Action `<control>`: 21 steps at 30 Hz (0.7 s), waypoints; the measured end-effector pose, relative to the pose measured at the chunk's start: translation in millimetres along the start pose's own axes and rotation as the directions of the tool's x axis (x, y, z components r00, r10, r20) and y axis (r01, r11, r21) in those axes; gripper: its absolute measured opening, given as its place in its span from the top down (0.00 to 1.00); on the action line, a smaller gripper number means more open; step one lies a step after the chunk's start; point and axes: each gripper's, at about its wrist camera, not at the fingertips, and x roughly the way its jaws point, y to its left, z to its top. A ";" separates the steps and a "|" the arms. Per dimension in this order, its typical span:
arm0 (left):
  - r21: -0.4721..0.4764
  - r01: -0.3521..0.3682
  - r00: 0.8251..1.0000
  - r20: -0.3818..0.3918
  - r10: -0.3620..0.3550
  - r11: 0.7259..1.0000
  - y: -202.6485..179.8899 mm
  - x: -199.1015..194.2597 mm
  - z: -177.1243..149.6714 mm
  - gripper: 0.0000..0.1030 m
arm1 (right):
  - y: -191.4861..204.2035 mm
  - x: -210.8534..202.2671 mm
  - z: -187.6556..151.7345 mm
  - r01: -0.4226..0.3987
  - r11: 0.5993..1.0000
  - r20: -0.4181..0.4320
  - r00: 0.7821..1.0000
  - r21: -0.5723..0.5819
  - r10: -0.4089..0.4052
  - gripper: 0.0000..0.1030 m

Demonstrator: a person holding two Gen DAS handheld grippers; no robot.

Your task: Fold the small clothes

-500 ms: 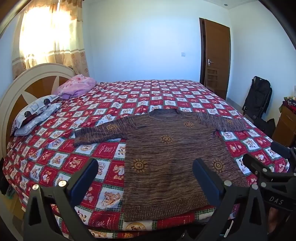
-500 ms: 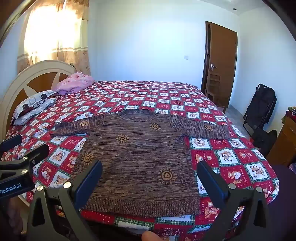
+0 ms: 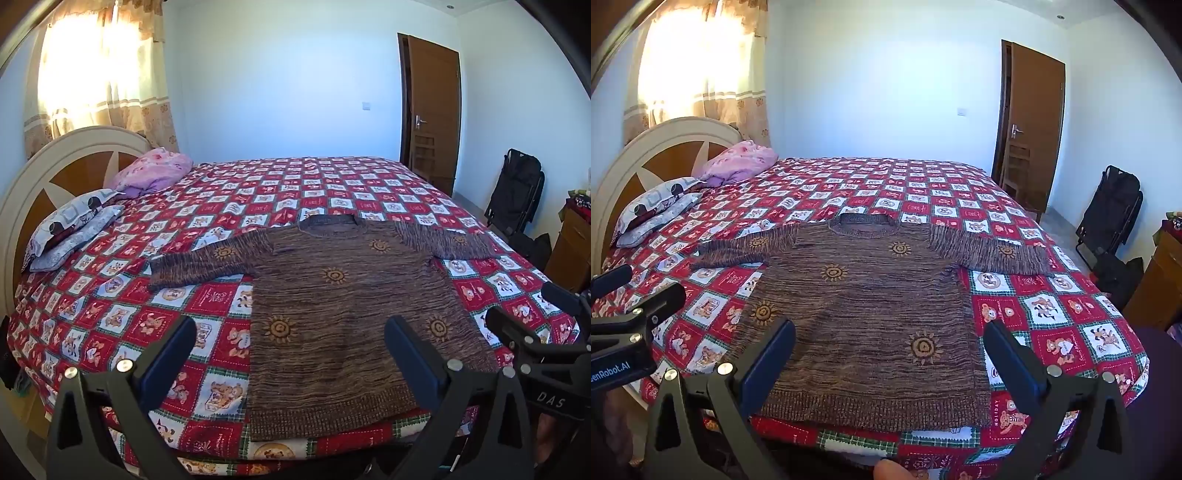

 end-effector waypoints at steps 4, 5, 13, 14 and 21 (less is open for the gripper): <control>-0.003 -0.002 1.000 0.000 0.002 1.000 0.8 1.7 -1.6 0.00 | 0.4 1.0 1.4 0.001 1.000 -0.005 1.000 0.002 -0.001 0.01; 0.003 -0.001 1.000 -0.012 0.001 1.000 -1.7 0.9 0.9 0.00 | 0.5 1.2 1.4 0.000 1.000 -0.006 1.000 0.002 0.000 0.01; 0.003 0.000 1.000 -0.012 0.000 1.000 -0.4 3.4 -1.0 0.00 | 2.6 1.9 0.4 0.004 1.000 -0.010 1.000 0.000 -0.004 0.01; 0.003 0.001 1.000 -0.012 -0.001 1.000 -0.4 3.8 -1.2 0.00 | 2.8 2.0 0.3 0.004 1.000 -0.011 1.000 0.002 -0.004 0.01; 0.003 0.000 1.000 -0.013 0.000 1.000 -0.7 3.4 -0.9 0.00 | 2.6 3.8 -1.1 0.002 1.000 -0.013 1.000 0.003 -0.002 0.01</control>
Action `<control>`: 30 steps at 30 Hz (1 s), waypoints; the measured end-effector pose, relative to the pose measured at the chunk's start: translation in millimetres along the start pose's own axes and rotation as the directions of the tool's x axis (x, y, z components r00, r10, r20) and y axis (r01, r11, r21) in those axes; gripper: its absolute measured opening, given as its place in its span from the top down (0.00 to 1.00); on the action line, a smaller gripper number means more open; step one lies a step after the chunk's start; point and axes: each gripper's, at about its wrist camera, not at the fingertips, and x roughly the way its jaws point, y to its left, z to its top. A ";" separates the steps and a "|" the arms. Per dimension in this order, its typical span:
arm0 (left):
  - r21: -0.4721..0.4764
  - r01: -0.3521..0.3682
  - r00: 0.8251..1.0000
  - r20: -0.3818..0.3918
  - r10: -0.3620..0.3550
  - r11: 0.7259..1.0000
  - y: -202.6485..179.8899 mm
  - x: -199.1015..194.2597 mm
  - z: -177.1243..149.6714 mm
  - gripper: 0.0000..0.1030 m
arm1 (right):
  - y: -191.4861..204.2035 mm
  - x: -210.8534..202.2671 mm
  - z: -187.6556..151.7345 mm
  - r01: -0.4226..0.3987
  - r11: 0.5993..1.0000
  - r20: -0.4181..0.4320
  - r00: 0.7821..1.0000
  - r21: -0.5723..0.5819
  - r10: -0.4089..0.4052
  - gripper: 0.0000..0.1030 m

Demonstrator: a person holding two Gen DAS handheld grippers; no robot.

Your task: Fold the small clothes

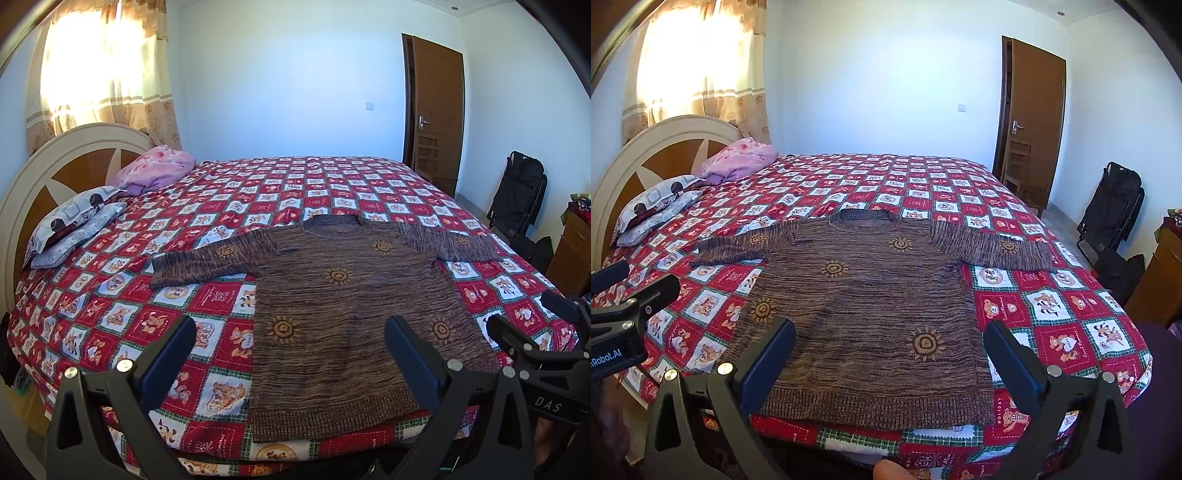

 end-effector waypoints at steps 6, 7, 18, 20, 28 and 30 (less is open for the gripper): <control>-0.001 0.002 1.000 -0.001 -0.002 1.000 0.3 0.1 0.4 0.00 | 0.8 0.0 -0.3 0.000 1.000 -0.001 1.000 0.000 0.000 0.01; -0.002 0.001 1.000 -0.001 -0.001 1.000 0.3 0.1 0.4 0.00 | 0.4 0.3 -0.5 0.000 1.000 -0.001 1.000 0.000 0.000 0.01; -0.002 0.001 1.000 -0.002 -0.001 1.000 0.2 0.1 0.6 0.00 | 0.6 2.6 -2.3 -0.004 1.000 -0.005 1.000 0.004 0.004 0.01; -0.002 0.000 1.000 -0.002 0.000 1.000 0.0 0.1 0.5 0.00 | 0.7 2.5 -3.2 -0.006 1.000 -0.006 1.000 0.005 0.006 0.01; -0.003 0.001 1.000 -0.003 -0.001 1.000 0.2 0.3 0.6 0.00 | 0.6 2.8 -2.4 -0.010 1.000 -0.010 1.000 0.002 0.010 0.01; -0.002 0.000 1.000 -0.003 0.000 1.000 0.0 0.2 0.6 0.00 | 0.9 2.7 -2.6 -0.010 1.000 -0.010 1.000 0.003 0.010 0.01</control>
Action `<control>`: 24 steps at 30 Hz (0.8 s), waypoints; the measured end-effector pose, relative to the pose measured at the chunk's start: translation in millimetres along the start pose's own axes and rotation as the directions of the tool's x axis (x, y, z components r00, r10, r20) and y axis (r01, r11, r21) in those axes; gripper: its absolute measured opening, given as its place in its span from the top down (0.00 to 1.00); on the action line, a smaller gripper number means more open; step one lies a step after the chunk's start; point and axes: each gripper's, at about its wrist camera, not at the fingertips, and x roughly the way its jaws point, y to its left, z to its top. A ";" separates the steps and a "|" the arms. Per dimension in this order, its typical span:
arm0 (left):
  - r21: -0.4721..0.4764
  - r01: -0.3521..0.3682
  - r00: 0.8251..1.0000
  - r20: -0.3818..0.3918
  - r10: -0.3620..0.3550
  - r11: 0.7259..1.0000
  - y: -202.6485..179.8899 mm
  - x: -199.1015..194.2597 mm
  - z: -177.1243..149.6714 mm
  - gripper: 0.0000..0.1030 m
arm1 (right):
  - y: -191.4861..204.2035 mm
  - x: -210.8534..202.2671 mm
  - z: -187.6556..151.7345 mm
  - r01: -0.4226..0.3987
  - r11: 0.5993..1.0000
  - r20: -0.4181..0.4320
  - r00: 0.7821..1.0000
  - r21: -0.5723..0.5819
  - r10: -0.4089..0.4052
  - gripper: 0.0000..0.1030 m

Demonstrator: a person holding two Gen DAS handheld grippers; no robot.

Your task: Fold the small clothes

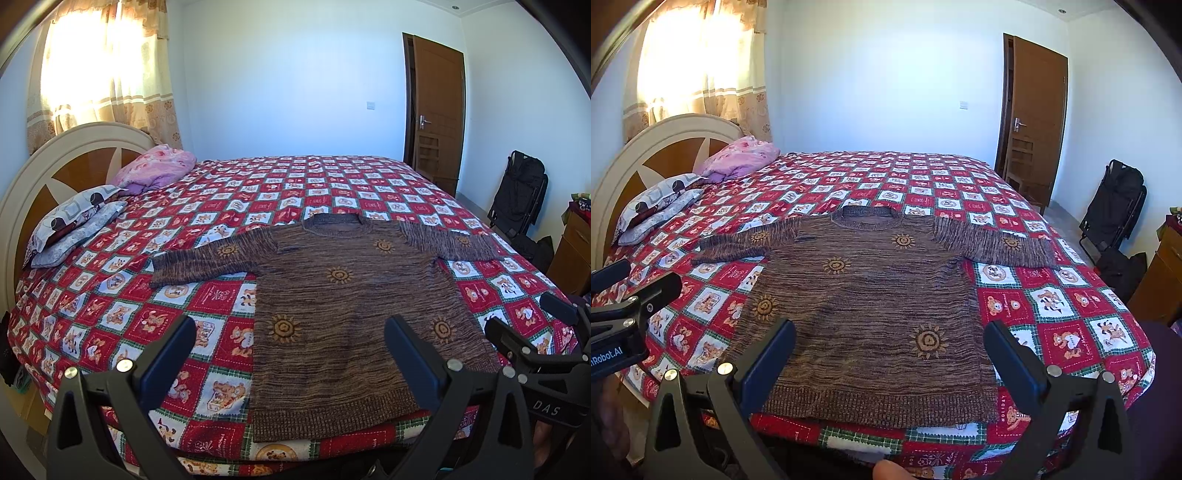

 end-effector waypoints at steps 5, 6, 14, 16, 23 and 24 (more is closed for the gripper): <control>0.000 0.000 1.000 -0.001 0.000 1.000 0.0 0.0 0.0 0.00 | 0.7 -0.1 -0.6 -0.002 1.000 -0.002 1.000 -0.001 0.002 0.01; 0.000 0.001 1.000 -0.001 -0.001 1.000 0.1 0.0 0.0 0.00 | 1.6 -0.3 -0.9 -0.002 1.000 -0.002 1.000 -0.002 0.002 0.01; -0.001 0.001 1.000 -0.002 -0.001 1.000 0.1 0.1 0.1 0.00 | 2.3 -0.2 -2.2 -0.006 1.000 -0.006 1.000 0.000 0.006 0.01; -0.002 0.001 1.000 -0.003 -0.001 1.000 2.7 1.2 -1.1 0.00 | 2.6 0.4 -1.8 -0.006 1.000 -0.008 1.000 -0.001 0.006 0.01; -0.001 0.002 1.000 -0.004 -0.002 1.000 4.8 1.9 -2.4 0.00 | 0.8 3.4 -1.7 -0.015 1.000 -0.013 1.000 -0.001 0.015 0.01; -0.001 0.002 1.000 -0.005 -0.002 1.000 4.7 1.9 -2.4 0.00 | 0.7 4.0 -1.8 -0.014 1.000 -0.014 1.000 -0.002 0.014 0.01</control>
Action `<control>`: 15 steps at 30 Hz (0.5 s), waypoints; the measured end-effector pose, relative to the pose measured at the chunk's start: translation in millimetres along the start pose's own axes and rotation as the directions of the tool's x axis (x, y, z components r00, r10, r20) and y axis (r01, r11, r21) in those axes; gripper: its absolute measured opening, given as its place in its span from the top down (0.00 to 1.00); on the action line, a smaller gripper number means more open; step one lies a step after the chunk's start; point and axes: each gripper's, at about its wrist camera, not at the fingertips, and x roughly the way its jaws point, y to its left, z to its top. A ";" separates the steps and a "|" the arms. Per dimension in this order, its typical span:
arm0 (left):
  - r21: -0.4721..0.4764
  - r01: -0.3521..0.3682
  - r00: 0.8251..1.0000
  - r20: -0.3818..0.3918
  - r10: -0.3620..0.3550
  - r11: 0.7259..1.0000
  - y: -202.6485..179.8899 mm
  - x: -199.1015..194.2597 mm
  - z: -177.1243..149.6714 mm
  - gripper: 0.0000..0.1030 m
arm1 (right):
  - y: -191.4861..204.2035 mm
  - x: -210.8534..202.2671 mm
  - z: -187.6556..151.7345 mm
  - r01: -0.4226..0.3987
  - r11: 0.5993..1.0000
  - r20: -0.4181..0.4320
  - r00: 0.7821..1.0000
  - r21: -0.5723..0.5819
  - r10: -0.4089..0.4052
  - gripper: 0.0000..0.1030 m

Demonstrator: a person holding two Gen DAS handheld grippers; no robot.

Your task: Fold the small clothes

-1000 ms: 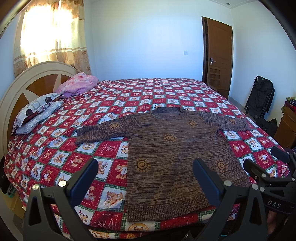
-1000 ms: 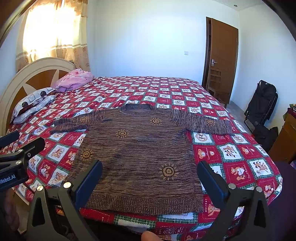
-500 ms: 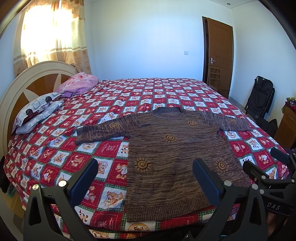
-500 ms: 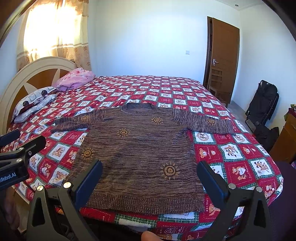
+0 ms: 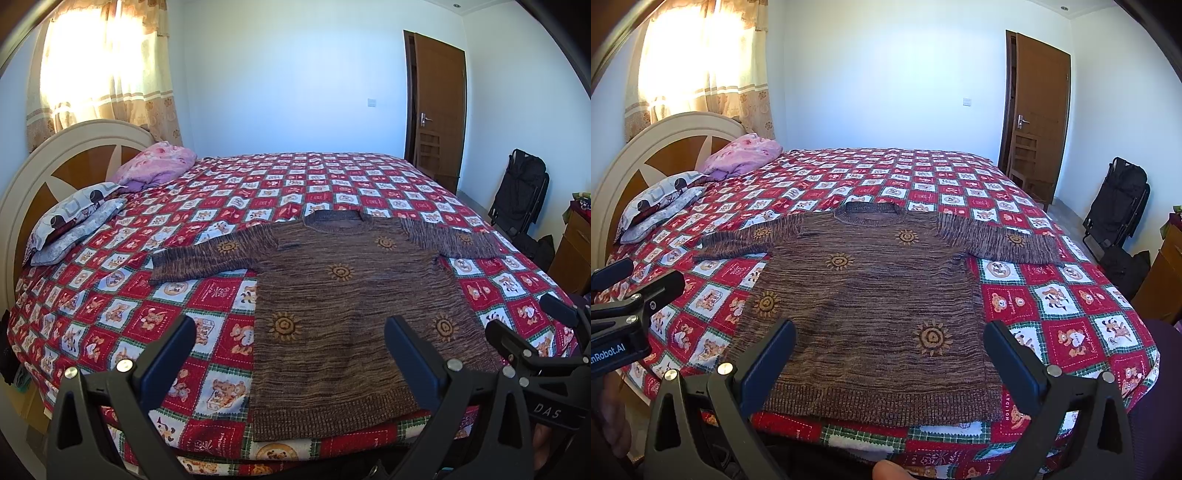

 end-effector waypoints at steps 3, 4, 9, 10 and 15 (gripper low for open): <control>-0.001 0.006 1.000 -0.002 -0.006 1.000 1.7 1.4 -1.9 0.00 | -0.5 4.7 -1.7 -0.018 1.000 -0.008 1.000 0.003 0.018 0.01; -0.003 0.009 1.000 -0.007 -0.009 1.000 10.0 5.5 -11.5 0.00 | -1.6 7.2 -2.5 -0.024 1.000 -0.014 1.000 0.005 0.024 0.01; 0.000 0.028 0.999 -0.031 -0.028 1.000 15.3 17.3 -21.5 0.00 | -5.4 22.9 -6.2 -0.058 0.998 -0.041 0.997 0.001 0.058 0.01; -0.002 0.030 0.999 -0.034 -0.030 1.000 15.2 19.0 -19.8 0.00 | -8.5 27.5 -7.2 -0.072 0.997 -0.044 0.996 0.007 0.072 0.01; -0.003 0.039 0.997 -0.066 -0.039 0.999 17.5 42.6 -13.5 0.00 | -38.9 64.2 -10.6 -0.102 0.991 -0.089 0.990 0.085 0.110 0.01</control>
